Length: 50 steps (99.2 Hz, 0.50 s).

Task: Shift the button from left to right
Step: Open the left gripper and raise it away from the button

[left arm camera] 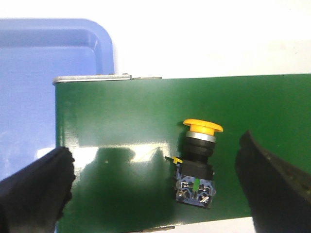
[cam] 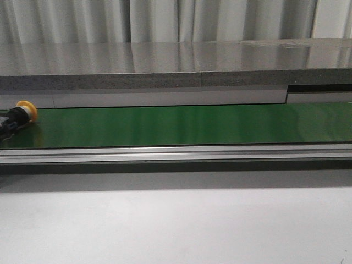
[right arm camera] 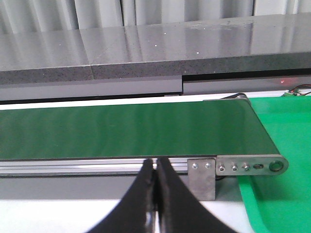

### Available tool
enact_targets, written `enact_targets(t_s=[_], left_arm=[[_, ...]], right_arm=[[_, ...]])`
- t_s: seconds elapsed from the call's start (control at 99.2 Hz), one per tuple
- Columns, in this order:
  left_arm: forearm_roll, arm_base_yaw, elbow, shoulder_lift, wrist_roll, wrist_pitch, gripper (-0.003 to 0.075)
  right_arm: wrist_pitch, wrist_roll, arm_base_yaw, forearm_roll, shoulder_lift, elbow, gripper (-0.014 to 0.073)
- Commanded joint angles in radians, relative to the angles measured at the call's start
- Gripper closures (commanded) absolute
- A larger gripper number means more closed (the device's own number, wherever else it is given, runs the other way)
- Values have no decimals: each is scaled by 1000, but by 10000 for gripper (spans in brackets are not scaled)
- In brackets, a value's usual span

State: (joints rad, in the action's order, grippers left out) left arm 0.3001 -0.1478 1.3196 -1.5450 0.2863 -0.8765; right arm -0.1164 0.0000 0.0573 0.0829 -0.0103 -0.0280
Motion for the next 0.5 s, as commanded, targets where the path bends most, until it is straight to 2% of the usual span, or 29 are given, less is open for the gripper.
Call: enact_targets(t_s=[0.0,0.252,0.494], left_arm=[[35,10,-44,125,18,118,82],[35,99,-352,443,40,432,82],[33,227,-631,724,48,635,82]], right_arm=[[79,0,1,-10,-21,15,662],[79,0,1,-10,-21,15,662],[79,0,1,-10,-21,15,662]])
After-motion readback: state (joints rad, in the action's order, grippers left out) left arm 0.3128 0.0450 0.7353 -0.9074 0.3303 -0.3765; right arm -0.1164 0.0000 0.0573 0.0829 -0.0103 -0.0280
